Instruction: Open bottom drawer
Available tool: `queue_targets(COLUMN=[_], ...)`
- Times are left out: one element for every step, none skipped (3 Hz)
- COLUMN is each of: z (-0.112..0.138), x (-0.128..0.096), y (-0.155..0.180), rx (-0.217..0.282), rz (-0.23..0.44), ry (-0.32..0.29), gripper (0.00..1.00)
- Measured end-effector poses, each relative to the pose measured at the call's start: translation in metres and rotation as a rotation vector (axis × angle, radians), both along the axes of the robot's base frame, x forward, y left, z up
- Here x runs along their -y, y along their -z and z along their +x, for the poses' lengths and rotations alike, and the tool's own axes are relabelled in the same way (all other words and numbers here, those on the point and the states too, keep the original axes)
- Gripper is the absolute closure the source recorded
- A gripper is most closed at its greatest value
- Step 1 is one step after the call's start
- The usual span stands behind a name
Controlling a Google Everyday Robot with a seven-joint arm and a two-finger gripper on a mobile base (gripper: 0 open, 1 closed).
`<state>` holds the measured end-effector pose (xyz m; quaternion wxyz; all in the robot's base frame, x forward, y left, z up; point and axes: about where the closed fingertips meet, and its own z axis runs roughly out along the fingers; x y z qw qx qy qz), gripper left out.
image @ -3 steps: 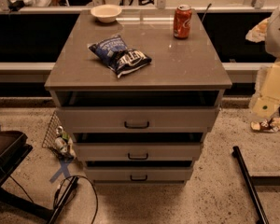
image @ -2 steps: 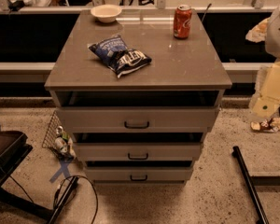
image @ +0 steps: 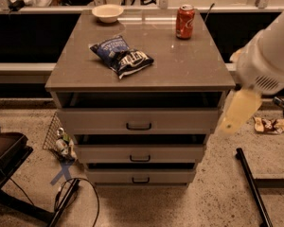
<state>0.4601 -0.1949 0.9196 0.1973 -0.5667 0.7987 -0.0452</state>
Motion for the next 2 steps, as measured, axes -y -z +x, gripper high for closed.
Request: queue_targets(z=[0.002,0.006], x=[-0.013,-0.031], y=[0.067,0.148], rx=[-0.006,-0.019], rz=[0.012,-0.005], ry=[0.041,0.049], gripper=[0.0,0.0])
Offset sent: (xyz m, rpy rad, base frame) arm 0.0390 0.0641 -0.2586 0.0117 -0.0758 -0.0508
